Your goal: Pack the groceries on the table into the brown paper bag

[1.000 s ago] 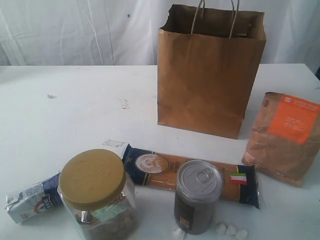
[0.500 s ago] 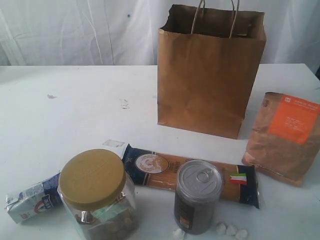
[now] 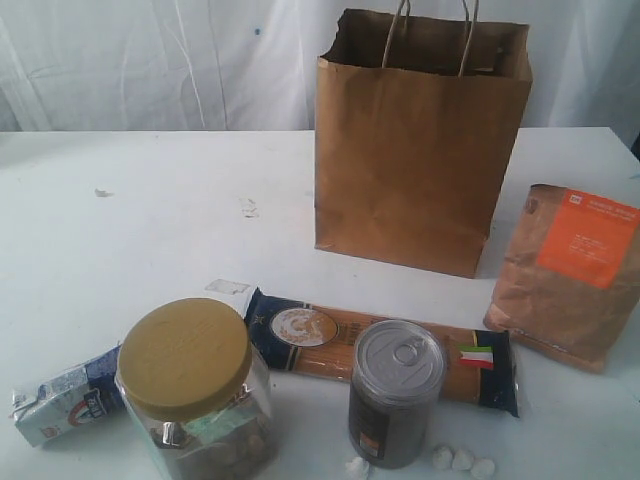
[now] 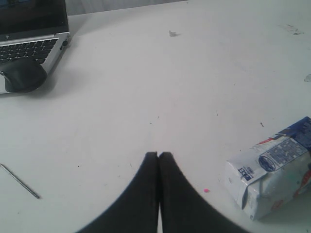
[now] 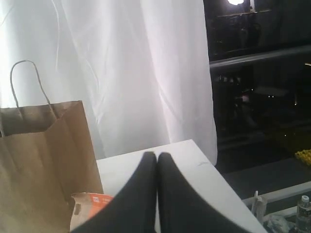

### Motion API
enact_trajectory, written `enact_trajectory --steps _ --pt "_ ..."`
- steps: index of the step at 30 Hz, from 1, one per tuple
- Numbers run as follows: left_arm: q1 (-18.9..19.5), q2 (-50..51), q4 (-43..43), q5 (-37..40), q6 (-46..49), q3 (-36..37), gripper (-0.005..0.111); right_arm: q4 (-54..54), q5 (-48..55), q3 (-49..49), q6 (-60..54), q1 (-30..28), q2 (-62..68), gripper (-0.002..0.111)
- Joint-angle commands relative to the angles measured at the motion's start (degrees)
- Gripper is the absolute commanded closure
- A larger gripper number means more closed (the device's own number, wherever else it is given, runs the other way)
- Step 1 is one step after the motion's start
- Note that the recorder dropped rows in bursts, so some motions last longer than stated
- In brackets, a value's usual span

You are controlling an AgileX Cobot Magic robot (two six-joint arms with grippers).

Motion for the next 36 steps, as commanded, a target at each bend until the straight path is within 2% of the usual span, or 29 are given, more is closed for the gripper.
enact_trajectory --steps 1,14,20,25,29,32,36 --pt "-0.4 -0.3 -0.5 -0.1 -0.2 0.2 0.107 -0.3 0.2 0.4 0.2 0.1 -0.2 0.108" --pt "-0.4 -0.3 -0.5 -0.1 -0.2 0.2 0.107 0.7 4.9 6.9 -1.0 0.1 -6.3 0.108" --pt "-0.4 -0.3 -0.5 -0.1 -0.2 0.2 0.107 10.0 9.8 7.4 -14.6 0.0 -6.3 0.108" --pt "-0.4 -0.3 -0.5 -0.1 -0.2 0.2 0.107 14.2 7.8 9.1 -24.3 -1.0 -6.3 0.108" --pt "-0.4 -0.3 -0.5 -0.1 -0.2 0.2 0.107 15.6 3.6 10.7 -27.8 -2.0 -6.3 0.108" --pt "-0.4 -0.3 -0.5 -0.1 -0.2 0.2 0.107 16.6 -0.3 16.3 -27.8 -2.2 -6.3 0.108" --pt "-0.4 -0.3 -0.5 -0.1 -0.2 0.2 0.107 24.1 -3.0 23.4 -29.6 -2.2 -6.3 0.108"
